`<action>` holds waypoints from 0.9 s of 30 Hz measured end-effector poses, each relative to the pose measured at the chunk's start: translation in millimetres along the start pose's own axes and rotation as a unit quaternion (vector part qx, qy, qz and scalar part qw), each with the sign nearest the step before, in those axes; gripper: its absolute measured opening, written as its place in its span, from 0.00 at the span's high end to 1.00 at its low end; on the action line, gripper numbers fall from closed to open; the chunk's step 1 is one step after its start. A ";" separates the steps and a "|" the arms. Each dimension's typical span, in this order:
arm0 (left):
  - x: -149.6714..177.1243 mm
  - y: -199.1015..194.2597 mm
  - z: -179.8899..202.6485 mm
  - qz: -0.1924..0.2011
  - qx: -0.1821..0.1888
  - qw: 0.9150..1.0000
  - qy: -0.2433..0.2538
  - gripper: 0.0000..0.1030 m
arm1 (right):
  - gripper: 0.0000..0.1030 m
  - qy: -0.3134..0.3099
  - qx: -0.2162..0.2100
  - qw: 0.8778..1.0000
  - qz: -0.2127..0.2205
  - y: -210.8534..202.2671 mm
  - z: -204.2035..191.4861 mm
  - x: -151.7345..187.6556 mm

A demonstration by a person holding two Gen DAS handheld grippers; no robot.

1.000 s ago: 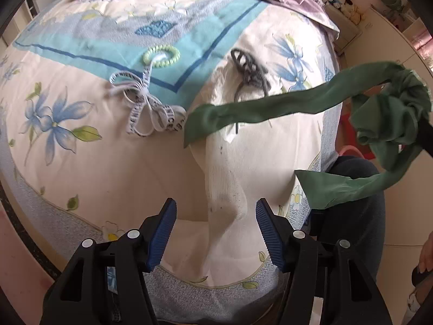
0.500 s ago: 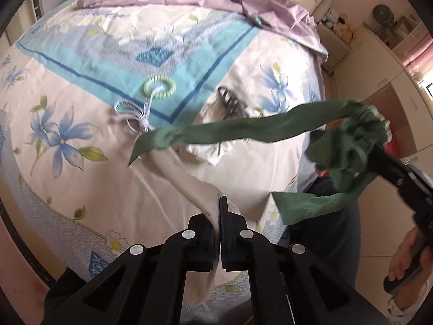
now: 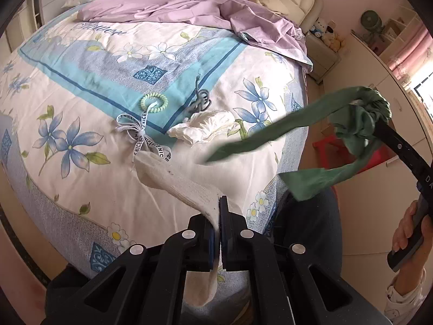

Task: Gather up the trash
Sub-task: 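Lift and carry the white cloth and green fabric in both tools over the pink bucket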

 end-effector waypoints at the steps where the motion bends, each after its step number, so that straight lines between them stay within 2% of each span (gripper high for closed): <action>1: 0.4 -0.7 -0.1 0.001 -0.001 1.000 -0.002 0.96 | 0.96 0.000 0.005 1.000 0.001 -3.1 4.6 0.7; 9: -2.3 -0.7 21.7 0.003 0.005 1.000 0.014 0.95 | 0.96 0.004 0.023 1.000 -0.010 -9.1 20.4 16.8; 27: -17.4 40.1 98.3 -0.031 0.028 0.996 0.078 0.95 | 0.96 0.044 0.050 0.998 -0.004 -26.9 71.5 29.7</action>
Point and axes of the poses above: each gripper's, at about its wrist camera, not at the fingertips, and y roughly the way its jaws point, z to its right, x to its underside, the point moved 9 cm from there along y, roughly the way its jaws point, and after that the axes turned 12 degrees about x, right-handed, at the moved point
